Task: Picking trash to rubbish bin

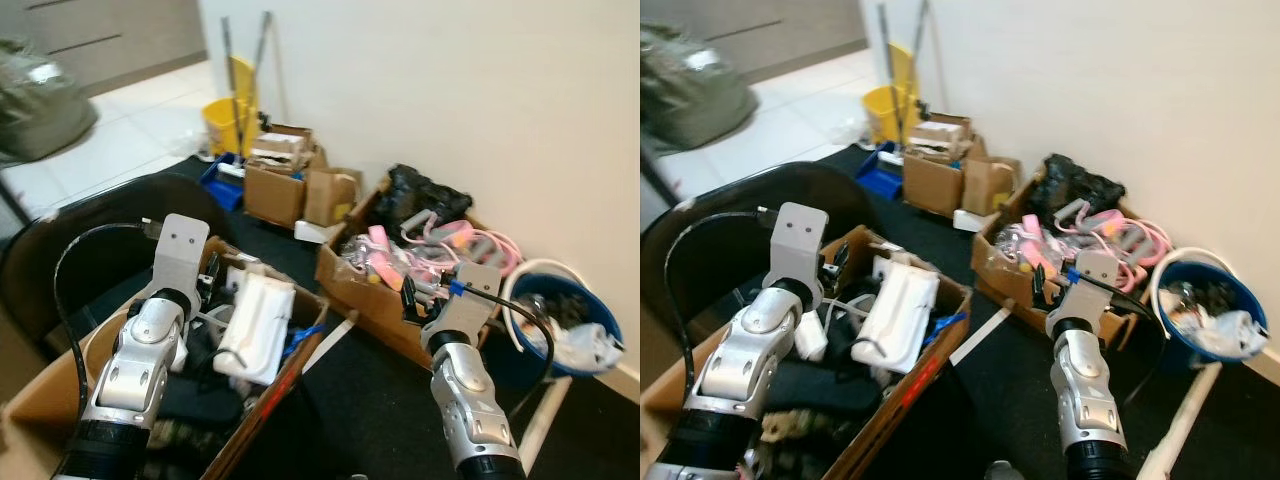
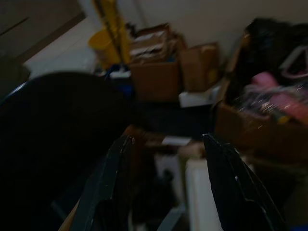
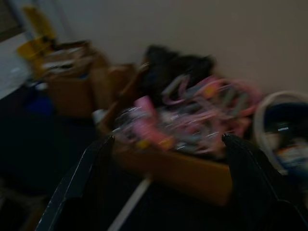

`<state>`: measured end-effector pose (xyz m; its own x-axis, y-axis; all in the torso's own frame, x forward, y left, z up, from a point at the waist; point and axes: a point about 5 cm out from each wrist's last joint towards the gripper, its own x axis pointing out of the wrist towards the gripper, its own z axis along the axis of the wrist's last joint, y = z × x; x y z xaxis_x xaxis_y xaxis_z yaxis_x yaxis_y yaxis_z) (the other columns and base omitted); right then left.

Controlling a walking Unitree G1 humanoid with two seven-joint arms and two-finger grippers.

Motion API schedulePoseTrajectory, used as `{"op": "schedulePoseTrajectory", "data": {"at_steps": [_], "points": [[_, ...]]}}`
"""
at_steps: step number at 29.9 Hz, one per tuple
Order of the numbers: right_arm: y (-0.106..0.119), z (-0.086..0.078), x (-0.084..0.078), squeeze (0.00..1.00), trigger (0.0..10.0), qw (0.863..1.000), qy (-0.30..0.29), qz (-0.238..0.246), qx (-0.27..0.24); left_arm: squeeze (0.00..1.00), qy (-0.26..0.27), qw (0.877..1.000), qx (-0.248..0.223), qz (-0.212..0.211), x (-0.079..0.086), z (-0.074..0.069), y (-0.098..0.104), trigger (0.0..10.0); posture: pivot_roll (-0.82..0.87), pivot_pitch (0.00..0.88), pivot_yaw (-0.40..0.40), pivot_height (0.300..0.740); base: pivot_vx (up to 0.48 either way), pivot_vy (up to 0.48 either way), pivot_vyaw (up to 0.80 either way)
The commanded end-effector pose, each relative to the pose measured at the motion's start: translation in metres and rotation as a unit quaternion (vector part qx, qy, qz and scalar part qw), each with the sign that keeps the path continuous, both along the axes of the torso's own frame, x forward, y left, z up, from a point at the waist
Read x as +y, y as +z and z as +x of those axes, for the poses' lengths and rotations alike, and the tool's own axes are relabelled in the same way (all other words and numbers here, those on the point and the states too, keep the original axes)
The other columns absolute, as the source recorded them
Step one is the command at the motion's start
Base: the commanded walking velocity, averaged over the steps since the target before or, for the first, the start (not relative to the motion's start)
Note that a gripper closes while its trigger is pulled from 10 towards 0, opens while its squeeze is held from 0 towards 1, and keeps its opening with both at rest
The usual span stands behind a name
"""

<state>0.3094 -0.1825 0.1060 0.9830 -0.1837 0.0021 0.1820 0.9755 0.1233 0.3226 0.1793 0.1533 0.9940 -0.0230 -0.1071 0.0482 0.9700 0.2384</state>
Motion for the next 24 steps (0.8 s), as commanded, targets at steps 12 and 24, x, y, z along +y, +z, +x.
{"op": "schedulePoseTrajectory", "data": {"at_steps": [12,24], "points": [[-0.0059,-0.0017,-0.0023,0.0,10.0,1.0,-0.016,-0.005,0.021,0.0,0.028,0.999,0.018,0.004,0.0084,0.0009,-0.0065,10.0,-0.01,0.141,0.026,0.74,0.0,0.0,-0.8],[-0.0048,0.0011,-0.0001,0.0,10.0,0.999,-0.023,0.007,0.022,0.0,0.021,1.0,0.014,0.005,0.0087,0.0047,-0.0021,10.0,-0.01,0.14,0.045,0.74,0.0,0.0,-0.8]]}}
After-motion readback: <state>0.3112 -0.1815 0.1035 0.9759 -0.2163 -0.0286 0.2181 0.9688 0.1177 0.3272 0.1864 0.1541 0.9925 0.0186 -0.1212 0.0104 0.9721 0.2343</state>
